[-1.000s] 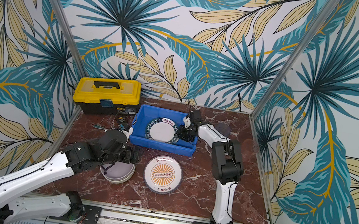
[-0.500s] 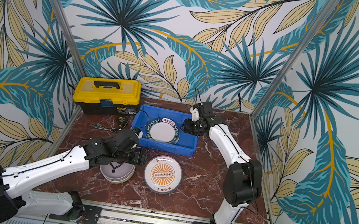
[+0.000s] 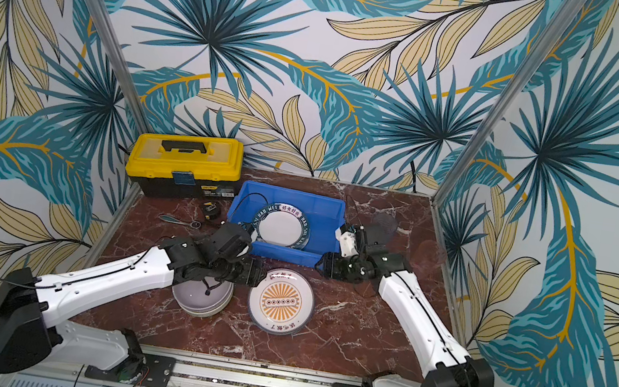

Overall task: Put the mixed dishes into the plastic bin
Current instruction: 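Return the right gripper to the sunburst plate while left gripper moves over it, then pinch the sunburst plate edge with the right gripper while left steadies it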

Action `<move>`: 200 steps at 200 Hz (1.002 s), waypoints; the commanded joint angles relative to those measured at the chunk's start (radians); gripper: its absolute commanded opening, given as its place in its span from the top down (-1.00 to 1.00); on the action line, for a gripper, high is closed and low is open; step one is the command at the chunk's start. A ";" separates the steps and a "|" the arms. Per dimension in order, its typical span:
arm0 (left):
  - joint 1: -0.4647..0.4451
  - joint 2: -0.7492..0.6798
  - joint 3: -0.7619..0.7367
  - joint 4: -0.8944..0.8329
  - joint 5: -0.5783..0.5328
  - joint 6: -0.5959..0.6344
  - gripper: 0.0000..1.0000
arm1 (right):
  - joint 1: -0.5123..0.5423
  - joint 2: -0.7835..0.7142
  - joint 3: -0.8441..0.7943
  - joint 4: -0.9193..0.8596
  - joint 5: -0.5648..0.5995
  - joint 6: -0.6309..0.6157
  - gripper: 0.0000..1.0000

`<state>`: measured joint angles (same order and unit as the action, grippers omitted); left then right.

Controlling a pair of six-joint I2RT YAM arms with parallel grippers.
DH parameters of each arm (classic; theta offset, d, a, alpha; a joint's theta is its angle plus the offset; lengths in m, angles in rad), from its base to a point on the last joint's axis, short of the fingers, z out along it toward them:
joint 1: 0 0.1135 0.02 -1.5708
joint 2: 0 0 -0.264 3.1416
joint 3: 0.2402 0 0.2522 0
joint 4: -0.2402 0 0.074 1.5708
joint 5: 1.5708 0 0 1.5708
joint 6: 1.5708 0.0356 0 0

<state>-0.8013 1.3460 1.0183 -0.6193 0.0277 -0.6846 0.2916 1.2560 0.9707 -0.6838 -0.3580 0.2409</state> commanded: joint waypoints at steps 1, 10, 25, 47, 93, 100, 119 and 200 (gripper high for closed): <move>-0.017 0.049 0.038 0.052 0.018 0.000 -0.57 | 0.004 -0.037 -0.106 0.027 -0.029 0.046 -0.40; -0.023 0.073 0.047 0.051 0.008 0.001 -0.57 | 0.004 -0.053 -0.146 0.050 -0.040 0.074 -0.40; -0.026 0.108 0.051 0.047 -0.003 -0.035 -0.59 | 0.004 -0.075 -0.210 0.102 -0.053 0.121 -0.40; -0.027 0.160 0.052 0.048 0.004 -0.070 -0.59 | 0.004 -0.096 -0.303 0.197 -0.062 0.187 -0.33; -0.054 0.254 0.060 0.047 -0.019 -0.117 -0.60 | 0.006 -0.067 -0.438 0.352 -0.088 0.250 -0.20; -0.059 0.265 0.060 0.046 -0.027 -0.123 -0.60 | 0.006 -0.058 -0.451 0.373 -0.092 0.257 -0.15; -0.070 0.293 0.059 0.032 -0.053 -0.137 -0.61 | 0.006 -0.032 -0.471 0.418 -0.106 0.280 0.00; -0.110 0.351 0.049 0.018 -0.078 -0.187 -0.61 | 0.023 0.041 -0.539 0.604 -0.142 0.341 0.03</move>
<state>-0.9005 1.6726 1.0519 -0.5827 -0.0284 -0.8494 0.3038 1.2755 0.4519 -0.1535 -0.4763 0.5518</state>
